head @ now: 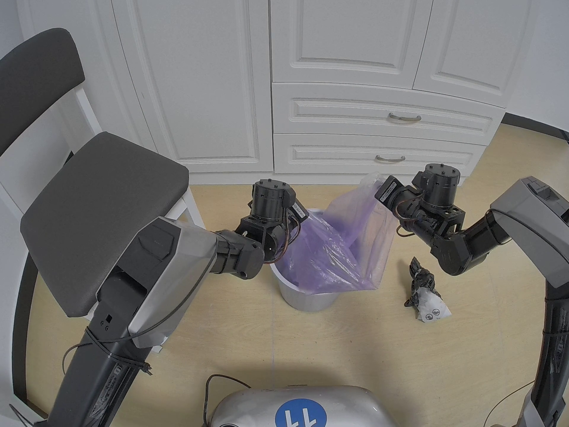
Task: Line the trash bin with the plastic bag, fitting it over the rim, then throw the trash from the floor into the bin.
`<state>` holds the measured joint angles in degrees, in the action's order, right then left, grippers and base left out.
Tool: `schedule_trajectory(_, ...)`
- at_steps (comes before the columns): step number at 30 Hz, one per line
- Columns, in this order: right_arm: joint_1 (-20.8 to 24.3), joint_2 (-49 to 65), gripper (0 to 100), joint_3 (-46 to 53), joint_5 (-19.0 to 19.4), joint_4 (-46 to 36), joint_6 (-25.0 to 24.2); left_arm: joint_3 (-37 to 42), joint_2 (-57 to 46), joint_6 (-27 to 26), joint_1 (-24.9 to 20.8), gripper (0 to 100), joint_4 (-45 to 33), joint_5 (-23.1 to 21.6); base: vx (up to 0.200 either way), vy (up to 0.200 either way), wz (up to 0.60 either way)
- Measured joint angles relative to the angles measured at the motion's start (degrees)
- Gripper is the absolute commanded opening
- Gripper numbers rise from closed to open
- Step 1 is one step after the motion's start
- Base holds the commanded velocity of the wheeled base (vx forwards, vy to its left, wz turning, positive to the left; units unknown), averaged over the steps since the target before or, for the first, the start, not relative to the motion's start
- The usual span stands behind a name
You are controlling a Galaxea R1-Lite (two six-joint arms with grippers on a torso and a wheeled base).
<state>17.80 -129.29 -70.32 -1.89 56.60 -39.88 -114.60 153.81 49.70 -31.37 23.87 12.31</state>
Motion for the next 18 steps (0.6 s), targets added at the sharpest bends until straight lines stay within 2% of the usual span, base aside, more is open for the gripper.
schedule_trajectory(6,0.1,-0.5,0,5.2,0.9,12.1,4.2,0.0,3.1,-8.9,-1.0,0,8.6,4.0,0.000,0.000,0.00)
schedule_trajectory(11,1.2,-2.4,0,9.3,3.5,22.0,6.3,0.0,5.9,-15.7,-1.5,0,14.4,6.3,0.000,0.000,0.00)
schedule_trajectory(18,3.4,-5.9,0,12.9,5.1,26.8,8.6,0.0,8.8,-23.4,-1.3,0,22.2,7.8,0.000,0.000,0.00)
